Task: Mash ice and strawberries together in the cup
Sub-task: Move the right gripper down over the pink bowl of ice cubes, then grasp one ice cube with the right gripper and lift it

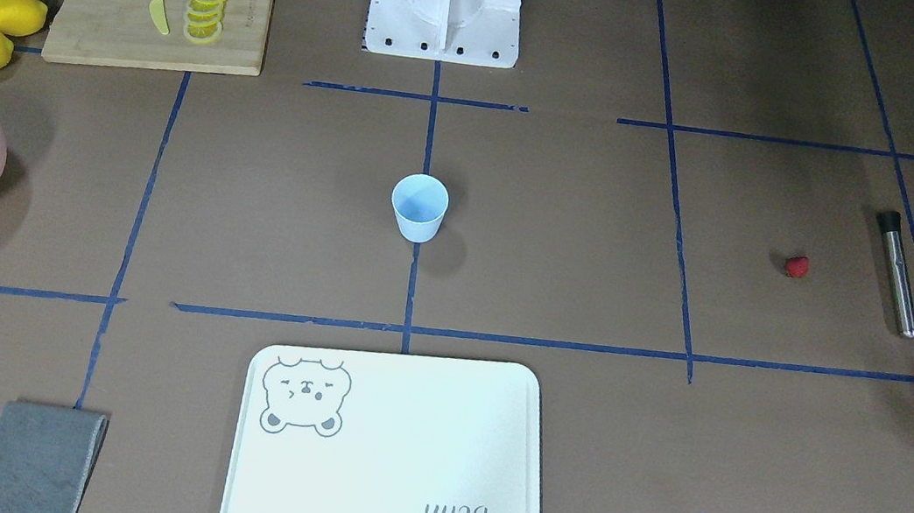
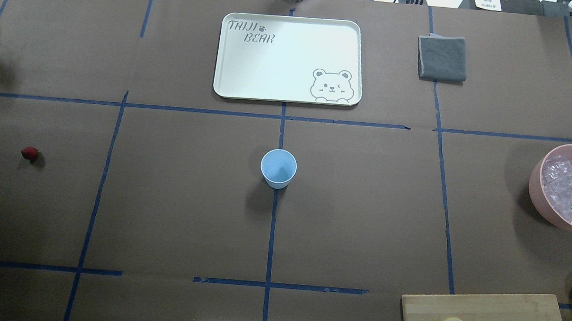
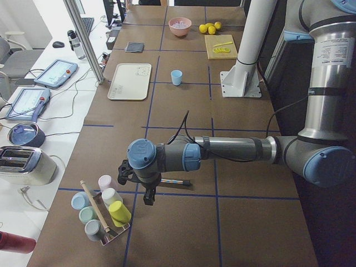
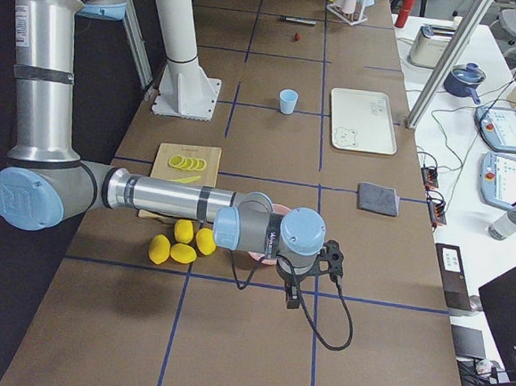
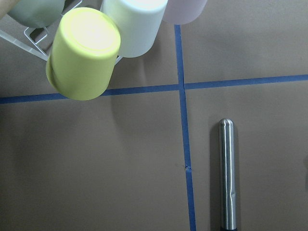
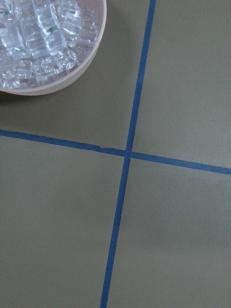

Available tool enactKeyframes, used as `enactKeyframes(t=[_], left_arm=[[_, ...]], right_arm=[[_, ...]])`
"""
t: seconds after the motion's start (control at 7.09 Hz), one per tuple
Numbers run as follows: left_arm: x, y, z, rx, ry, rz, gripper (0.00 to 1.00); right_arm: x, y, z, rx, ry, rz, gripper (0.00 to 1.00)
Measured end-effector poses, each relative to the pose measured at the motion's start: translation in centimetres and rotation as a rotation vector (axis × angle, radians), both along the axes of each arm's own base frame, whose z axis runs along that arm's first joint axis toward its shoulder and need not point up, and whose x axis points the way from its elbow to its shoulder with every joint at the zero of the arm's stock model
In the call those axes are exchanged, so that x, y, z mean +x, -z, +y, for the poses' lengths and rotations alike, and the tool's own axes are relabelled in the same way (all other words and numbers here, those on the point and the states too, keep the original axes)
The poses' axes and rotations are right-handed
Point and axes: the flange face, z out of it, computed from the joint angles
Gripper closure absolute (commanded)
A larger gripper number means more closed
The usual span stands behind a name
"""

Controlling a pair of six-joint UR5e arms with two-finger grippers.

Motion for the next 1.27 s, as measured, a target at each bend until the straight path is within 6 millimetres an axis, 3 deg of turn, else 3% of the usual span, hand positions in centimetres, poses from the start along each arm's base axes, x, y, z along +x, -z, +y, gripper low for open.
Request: enactKeyframes(t=[0.28,0.56,0.85,1.27], left_arm=[[0.0,0.1,0.0,0.002,0.000,0.000,0.00],[0.0,0.0,0.1,0.003,0.000,0.000,0.00],[0.0,-0.1,0.5,0.002,0.000,0.001,0.00],[0.0,-0.2,0.6,0.002,0.000,0.000,0.00]], right_arm=[[-1.4,2.0,-0.4,-0.001,-0.009,-0.001,0.01],[-5.8,5.7,-0.3,0.001,0.004,0.052,0.06],[-9.0,8.5,1.4,0.046,0.051,0.090,0.12],[-13.2,9.7,2.3,0.095,0.147,0.082,0.17]])
